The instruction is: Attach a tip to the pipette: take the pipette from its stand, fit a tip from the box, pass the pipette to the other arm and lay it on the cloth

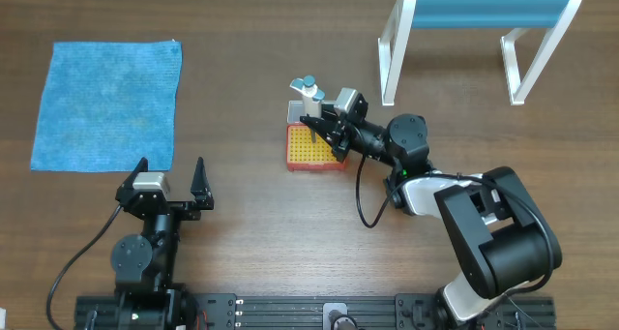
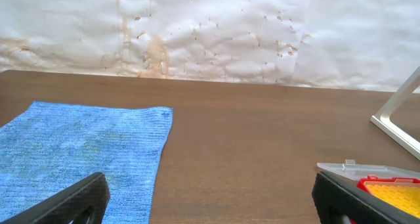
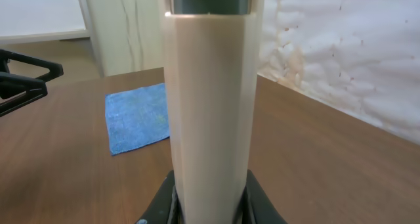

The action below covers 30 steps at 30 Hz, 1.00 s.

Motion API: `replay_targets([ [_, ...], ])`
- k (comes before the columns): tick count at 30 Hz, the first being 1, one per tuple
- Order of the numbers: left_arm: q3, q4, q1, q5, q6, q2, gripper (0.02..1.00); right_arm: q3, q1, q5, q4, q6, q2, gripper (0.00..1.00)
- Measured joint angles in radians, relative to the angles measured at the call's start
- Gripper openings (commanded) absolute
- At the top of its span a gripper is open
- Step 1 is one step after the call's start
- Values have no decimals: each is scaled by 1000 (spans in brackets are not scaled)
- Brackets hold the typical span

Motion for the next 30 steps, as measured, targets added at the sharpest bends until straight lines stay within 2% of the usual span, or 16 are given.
replay_targets([
  [13, 0, 0, 0, 0, 0, 0, 998, 0, 2, -1, 8, -1, -1, 77],
  [25, 0, 0, 0, 0, 0, 0, 998, -3, 2, 3, -37, -8, -142, 77],
  [27, 0, 0, 0, 0, 0, 0, 998, -3, 2, 3, -68, -8, -182, 75],
  [30, 0, 0, 0, 0, 0, 0, 1000, 17, 2, -19, -227, -15, -244, 77],
])
